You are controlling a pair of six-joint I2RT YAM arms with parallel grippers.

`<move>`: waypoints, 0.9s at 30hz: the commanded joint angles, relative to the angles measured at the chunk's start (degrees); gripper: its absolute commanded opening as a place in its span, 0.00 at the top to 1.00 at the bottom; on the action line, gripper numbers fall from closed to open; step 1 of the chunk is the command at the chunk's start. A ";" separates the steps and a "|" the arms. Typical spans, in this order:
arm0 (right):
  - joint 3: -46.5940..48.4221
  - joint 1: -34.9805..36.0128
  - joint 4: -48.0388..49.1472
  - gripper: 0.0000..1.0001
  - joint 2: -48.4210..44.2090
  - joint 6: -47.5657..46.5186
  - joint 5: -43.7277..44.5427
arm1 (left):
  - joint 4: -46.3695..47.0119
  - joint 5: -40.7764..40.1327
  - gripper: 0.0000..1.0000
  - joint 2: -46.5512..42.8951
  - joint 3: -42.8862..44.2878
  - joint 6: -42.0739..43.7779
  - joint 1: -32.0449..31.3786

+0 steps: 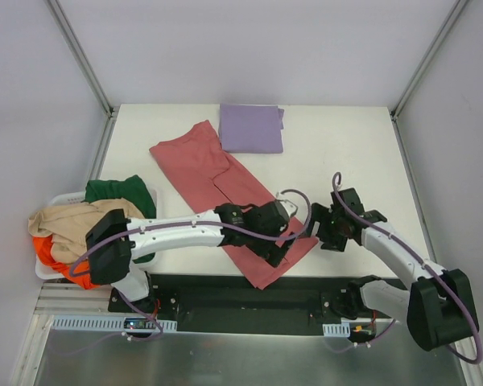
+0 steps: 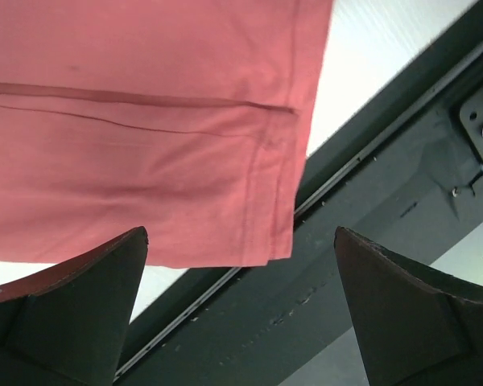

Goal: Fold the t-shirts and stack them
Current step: Grab the bottom of the folded rectangular tshirt with both arms

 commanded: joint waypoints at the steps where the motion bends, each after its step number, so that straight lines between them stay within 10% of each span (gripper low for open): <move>1: -1.27 -0.79 2.19 0.10 3.12 -0.78 -1.35 | 1.53 -0.14 0.01 3.62 1.47 -0.28 -3.40; 8: -1.71 -0.79 8.43 0.31 10.15 -0.16 -2.93 | 2.31 -2.16 0.01 7.58 2.79 -0.20 -3.58; 15: 1.71 -0.79 12.39 0.92 17.09 0.36 -1.80 | 3.81 -1.90 0.01 10.74 4.29 1.04 -3.58; 27: 6.11 -2.55 14.41 0.99 21.76 3.70 -0.47 | 4.34 0.83 0.14 15.23 4.73 0.25 -4.02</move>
